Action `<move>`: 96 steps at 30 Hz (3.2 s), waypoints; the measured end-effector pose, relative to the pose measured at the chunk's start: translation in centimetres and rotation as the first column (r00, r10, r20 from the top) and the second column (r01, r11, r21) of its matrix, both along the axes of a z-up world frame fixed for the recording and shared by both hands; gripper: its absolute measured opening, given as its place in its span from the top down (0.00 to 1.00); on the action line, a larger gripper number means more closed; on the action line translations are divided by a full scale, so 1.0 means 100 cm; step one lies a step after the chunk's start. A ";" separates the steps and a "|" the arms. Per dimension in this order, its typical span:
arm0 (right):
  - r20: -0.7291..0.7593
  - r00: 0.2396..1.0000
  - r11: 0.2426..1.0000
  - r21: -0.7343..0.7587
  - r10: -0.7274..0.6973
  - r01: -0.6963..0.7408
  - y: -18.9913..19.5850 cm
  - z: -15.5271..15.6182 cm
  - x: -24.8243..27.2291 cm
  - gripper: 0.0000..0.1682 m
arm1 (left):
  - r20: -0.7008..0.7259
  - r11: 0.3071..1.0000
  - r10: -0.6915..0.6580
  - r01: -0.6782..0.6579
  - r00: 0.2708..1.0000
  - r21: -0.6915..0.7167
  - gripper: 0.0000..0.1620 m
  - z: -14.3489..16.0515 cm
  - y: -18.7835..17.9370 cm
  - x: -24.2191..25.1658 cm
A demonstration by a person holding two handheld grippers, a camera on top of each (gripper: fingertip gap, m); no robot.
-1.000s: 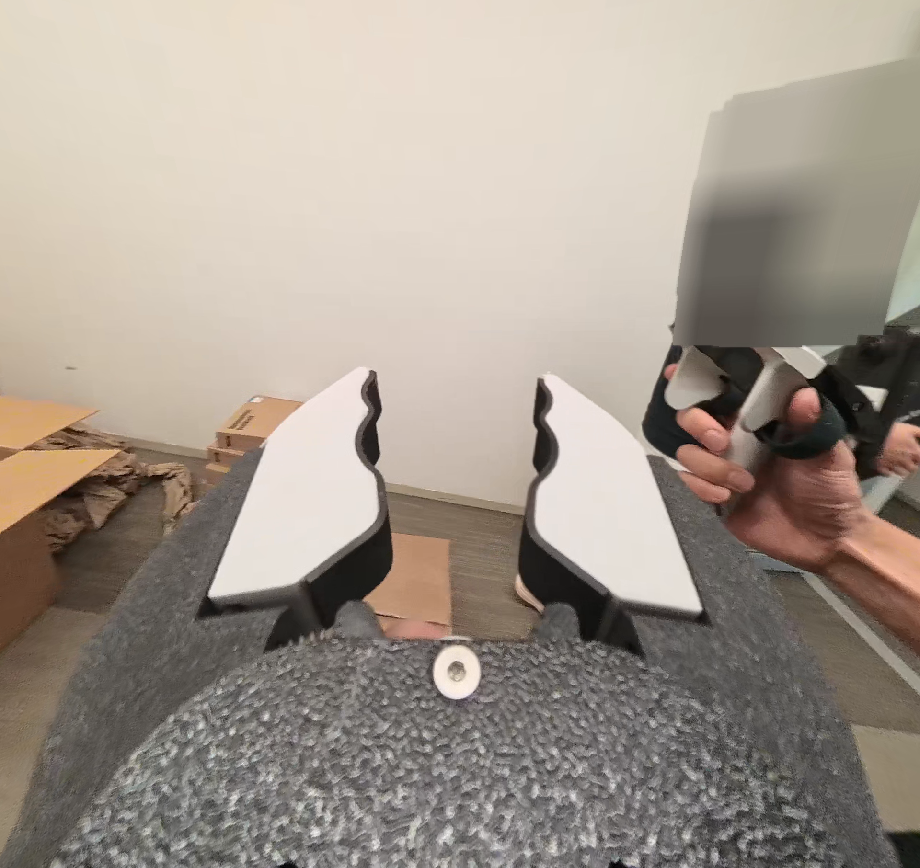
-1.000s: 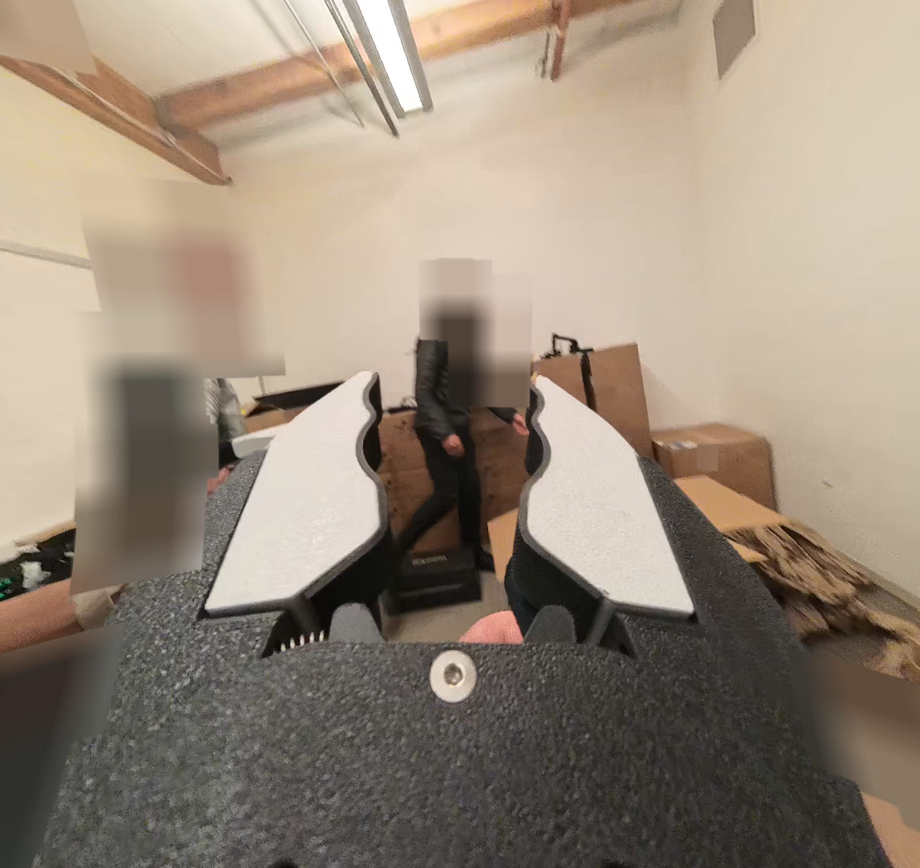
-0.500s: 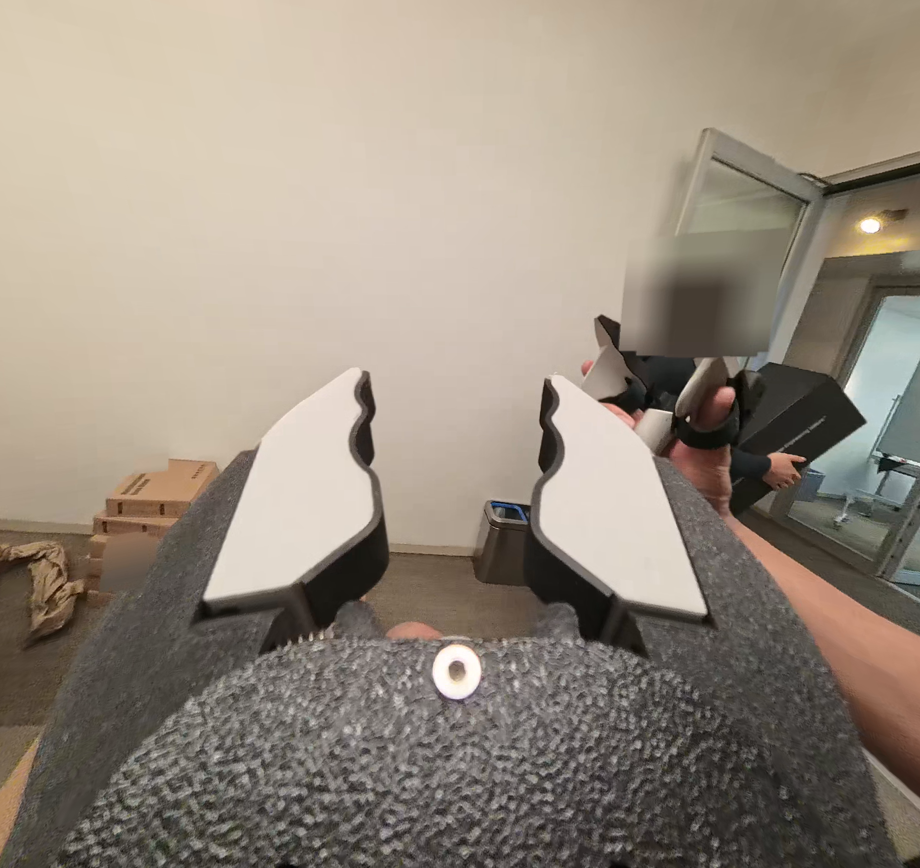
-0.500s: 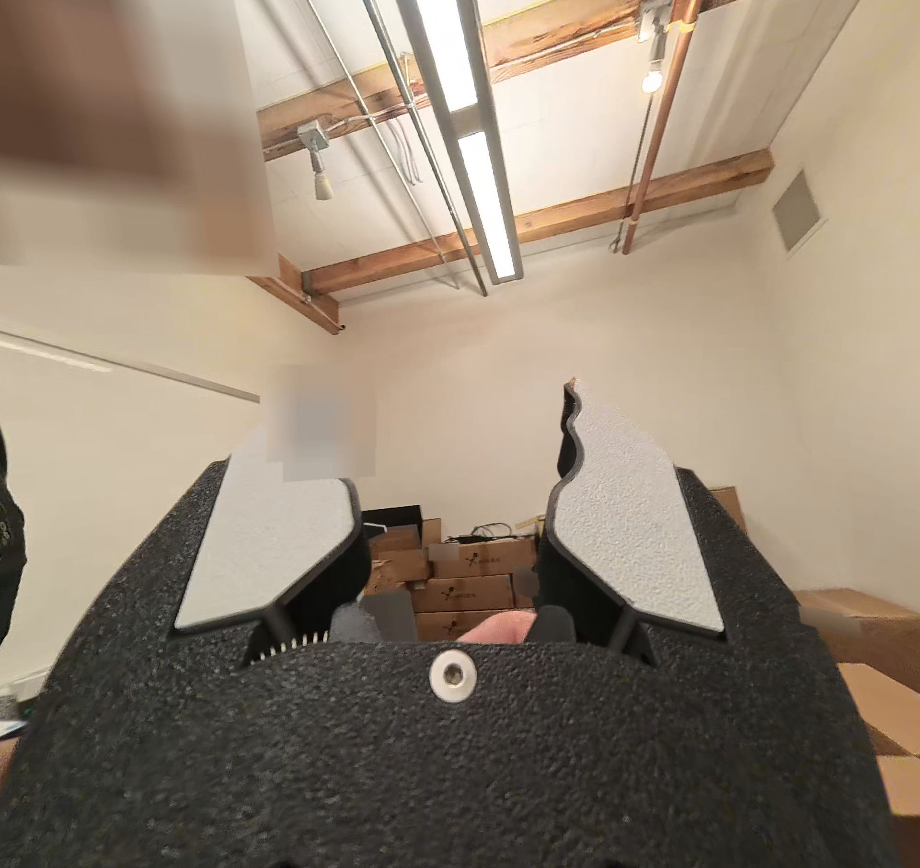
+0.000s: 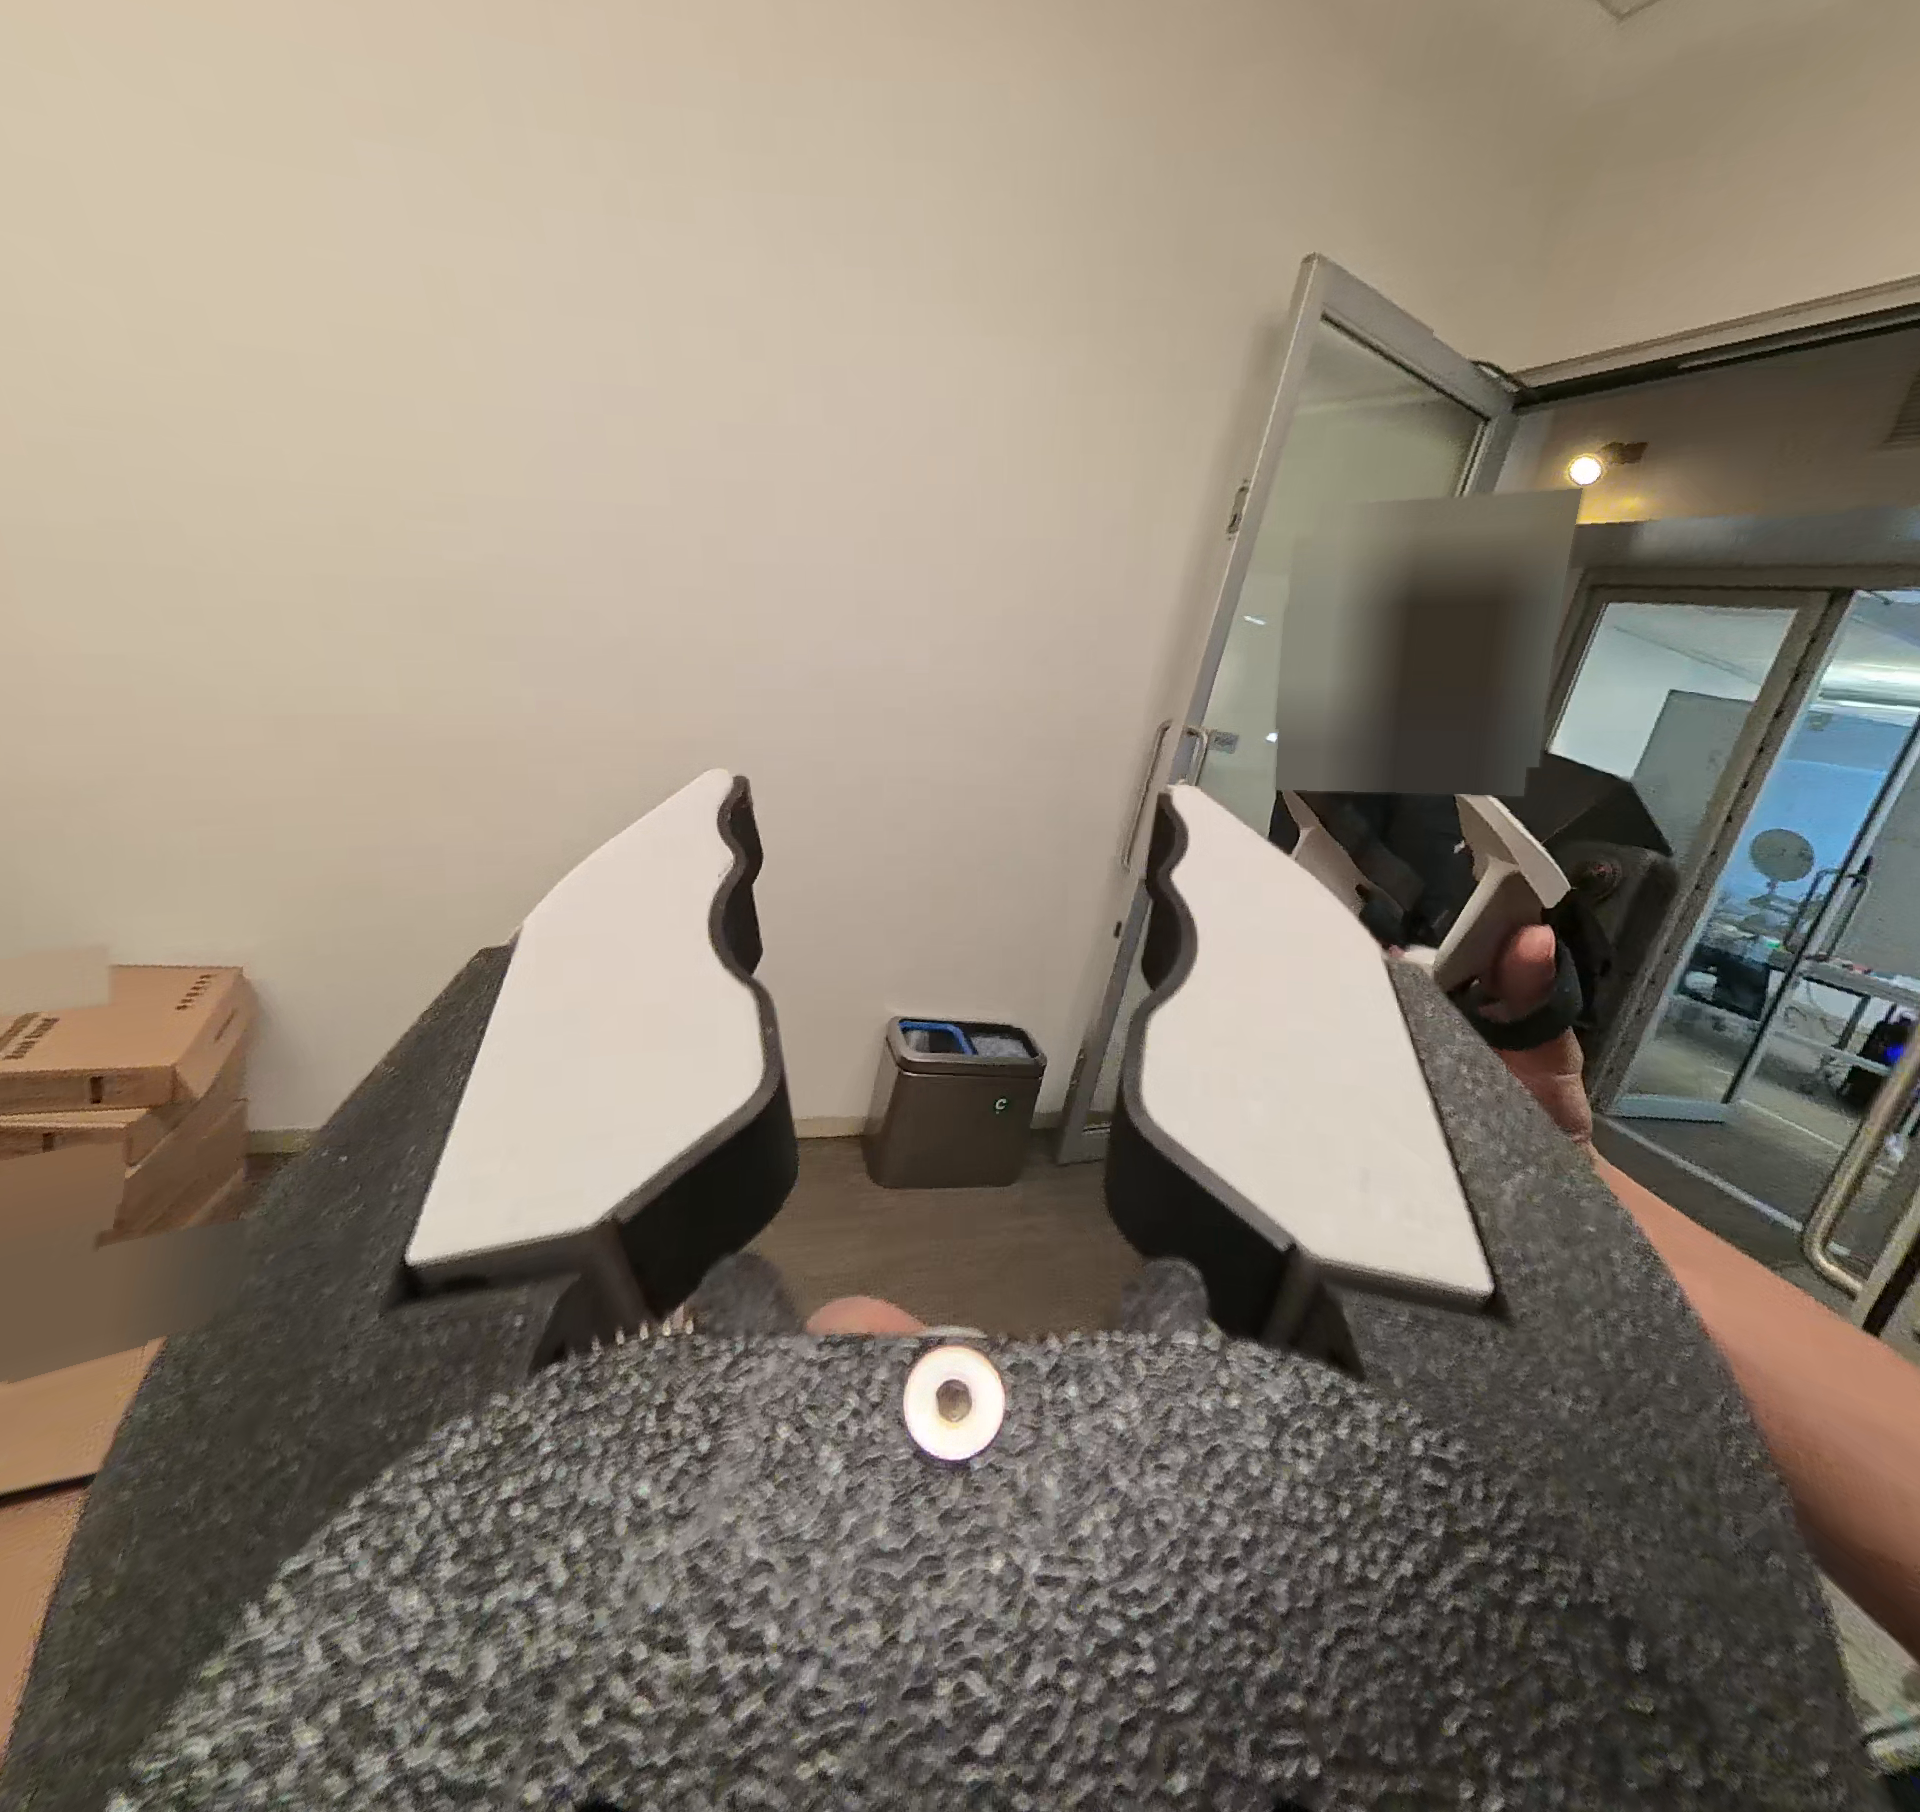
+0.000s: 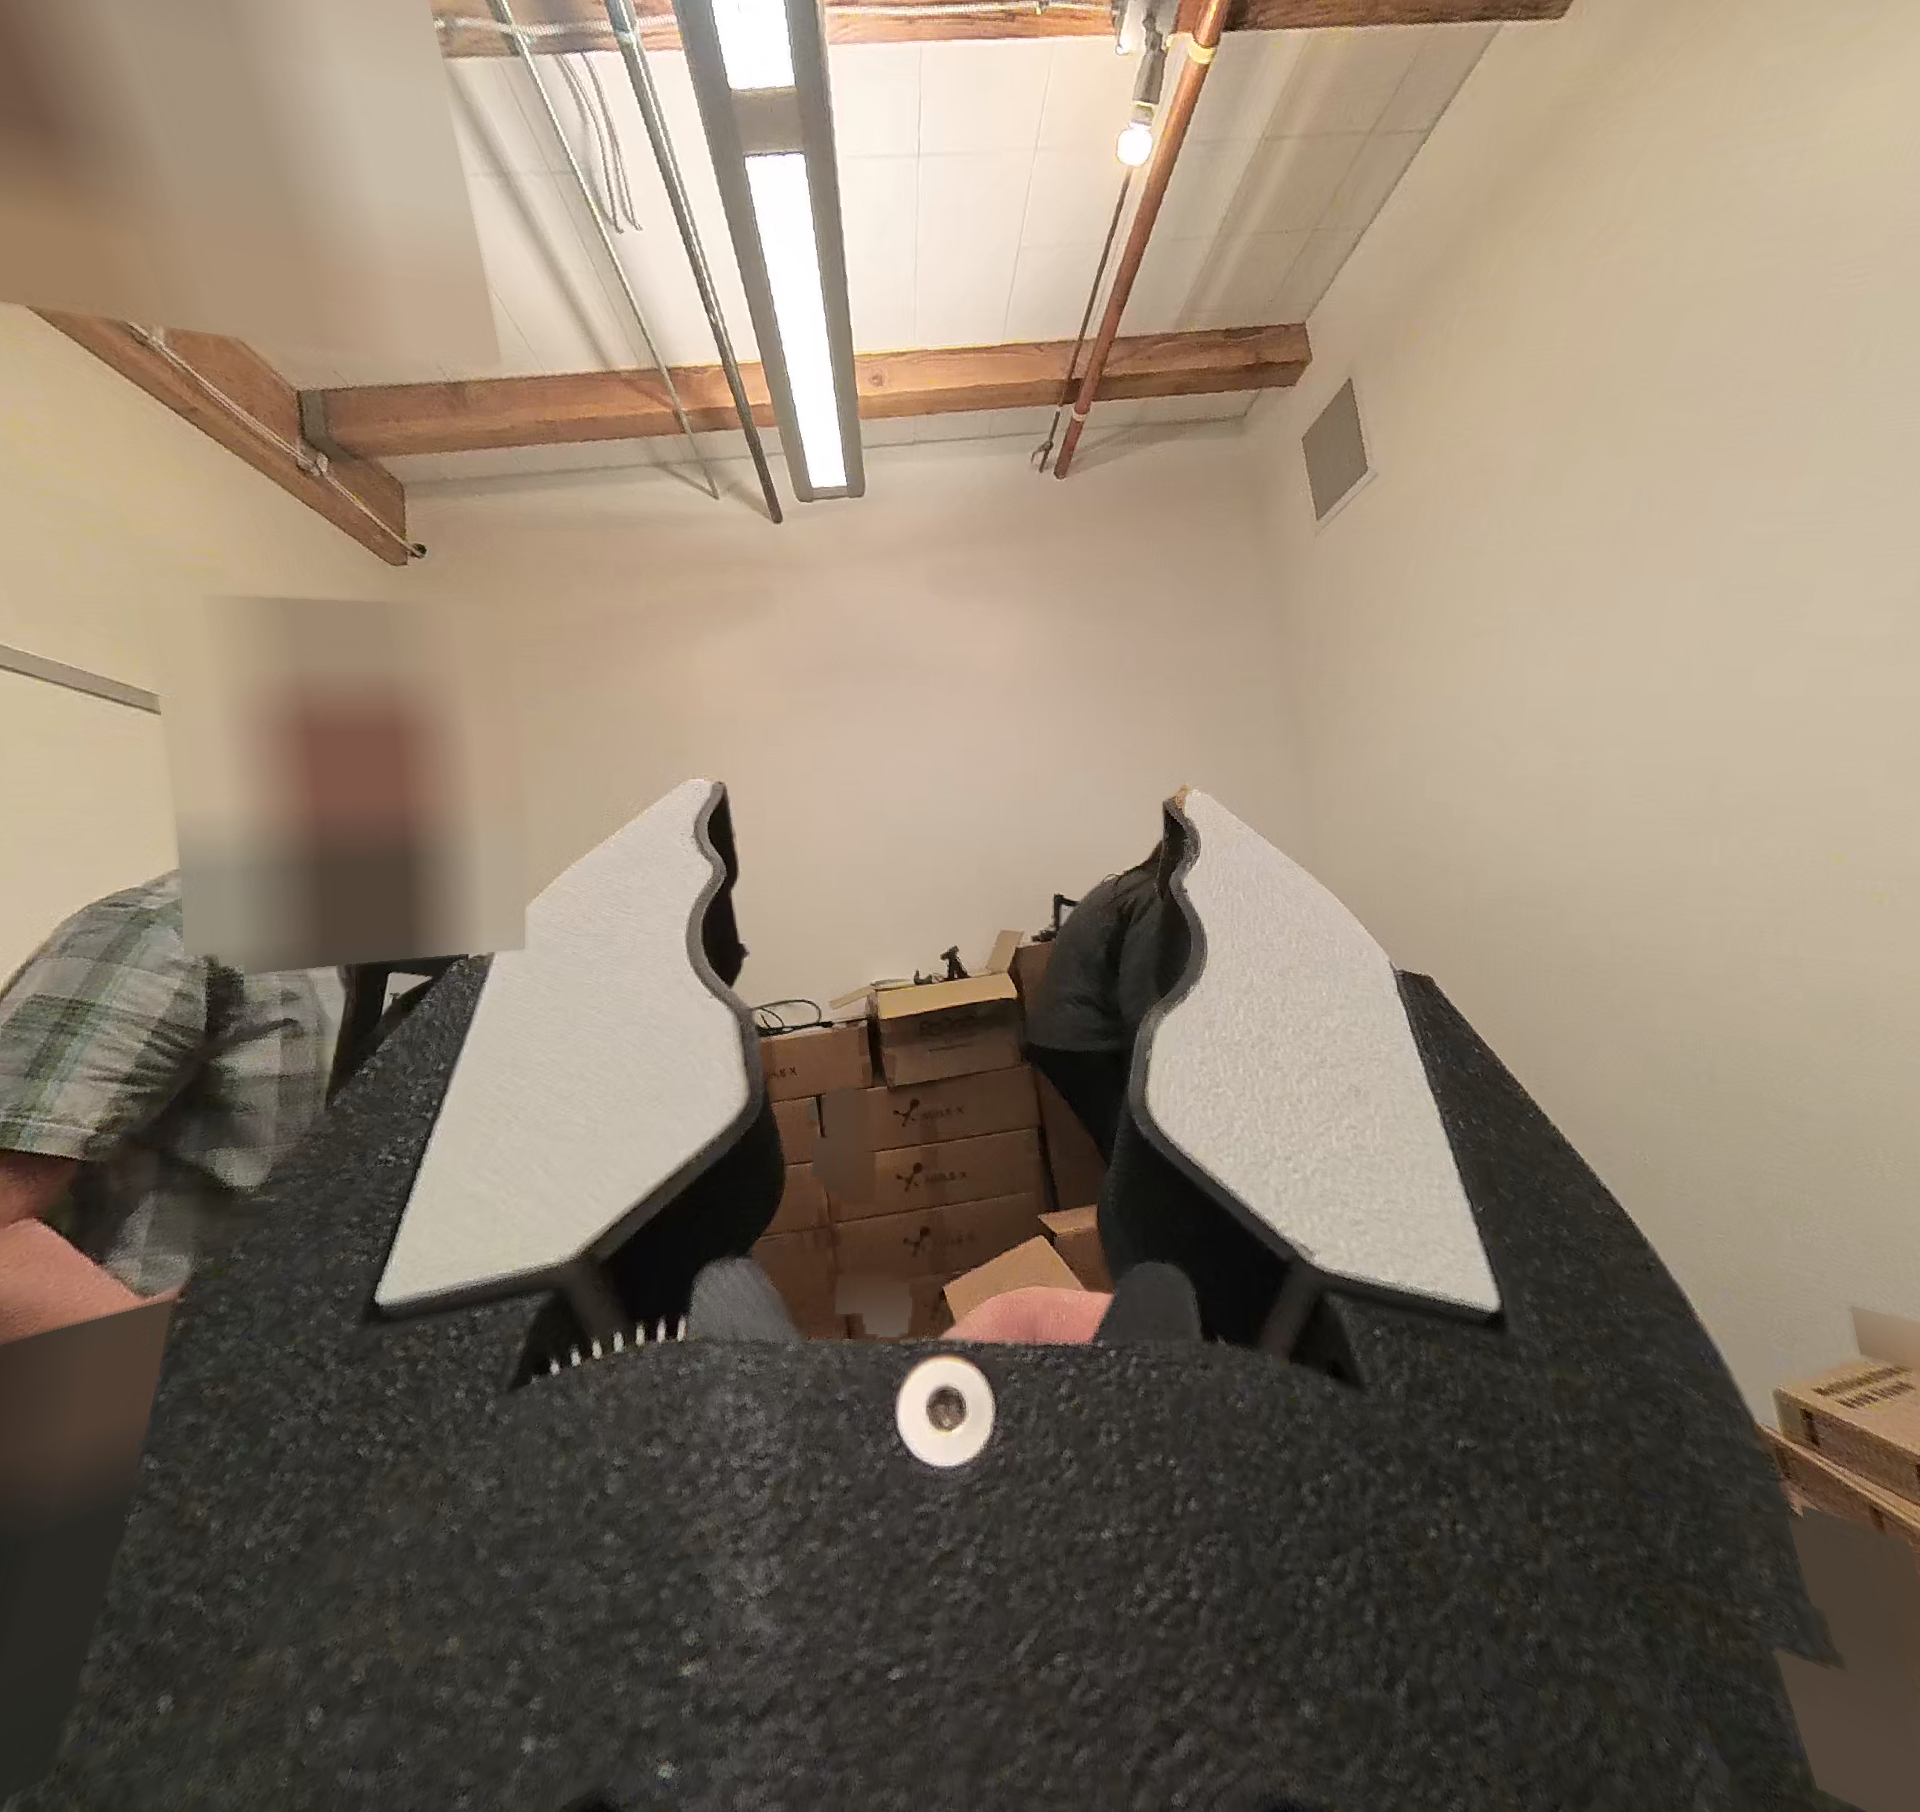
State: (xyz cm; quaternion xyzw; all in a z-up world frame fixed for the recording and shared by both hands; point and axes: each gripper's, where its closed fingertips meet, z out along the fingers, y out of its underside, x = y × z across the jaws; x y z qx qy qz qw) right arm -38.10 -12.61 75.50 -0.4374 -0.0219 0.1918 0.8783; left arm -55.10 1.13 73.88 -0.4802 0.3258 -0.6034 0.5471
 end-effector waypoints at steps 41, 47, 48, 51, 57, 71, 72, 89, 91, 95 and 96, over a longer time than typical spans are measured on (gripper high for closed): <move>0.174 0.952 0.640 -0.708 -0.252 0.299 0.073 -0.227 0.104 0.66 | -0.353 0.977 0.132 -0.182 0.926 -0.111 0.71 -0.147 0.053 0.069; 0.155 0.976 0.716 -0.663 -0.152 0.217 0.105 -0.241 0.107 0.64 | -0.329 0.946 0.251 -0.304 0.910 -0.117 0.72 -0.157 0.082 0.080; 0.143 0.981 0.720 -0.667 -0.128 0.191 0.111 -0.245 0.111 0.64 | -0.320 0.942 0.259 -0.311 0.912 -0.124 0.73 -0.159 0.087 0.087; 0.131 0.990 0.708 -0.694 -0.060 0.134 0.130 -0.258 0.128 0.63 | -0.330 0.936 0.287 -0.336 0.899 -0.101 0.74 -0.162 0.101 0.111; 0.234 0.972 0.658 -0.736 0.027 0.159 0.186 -0.258 0.155 0.66 | -0.372 0.916 0.335 -0.392 0.865 -0.086 0.75 -0.173 0.126 0.144; 0.318 0.884 0.476 -0.753 -0.342 0.455 0.282 -0.246 0.184 0.72 | -0.429 0.994 0.050 -0.088 0.902 -0.070 0.76 -0.163 0.244 0.205; 0.329 0.867 0.447 -0.756 -0.373 0.479 0.274 -0.253 0.187 0.70 | -0.435 0.995 0.024 -0.063 0.900 -0.076 0.75 -0.167 0.249 0.209; 0.397 0.715 0.249 -0.748 -0.575 0.616 0.308 -0.171 0.230 1.00 | -0.554 0.997 -0.022 -0.023 0.833 -0.073 1.00 -0.132 0.311 0.321; 0.367 0.752 0.409 -0.666 -0.548 0.623 0.326 -0.128 0.214 1.00 | -0.599 0.999 0.025 -0.048 0.800 -0.023 1.00 -0.131 0.322 0.340; 0.394 0.866 0.830 -0.334 -0.307 0.446 0.338 -0.047 0.114 1.00 | -0.654 0.992 0.127 -0.082 0.746 0.099 1.00 -0.127 0.342 0.366; 0.427 0.863 0.889 -0.234 -0.269 0.393 0.334 -0.030 0.086 1.00 | -0.673 0.991 0.129 -0.070 0.728 0.114 1.00 -0.129 0.342 0.370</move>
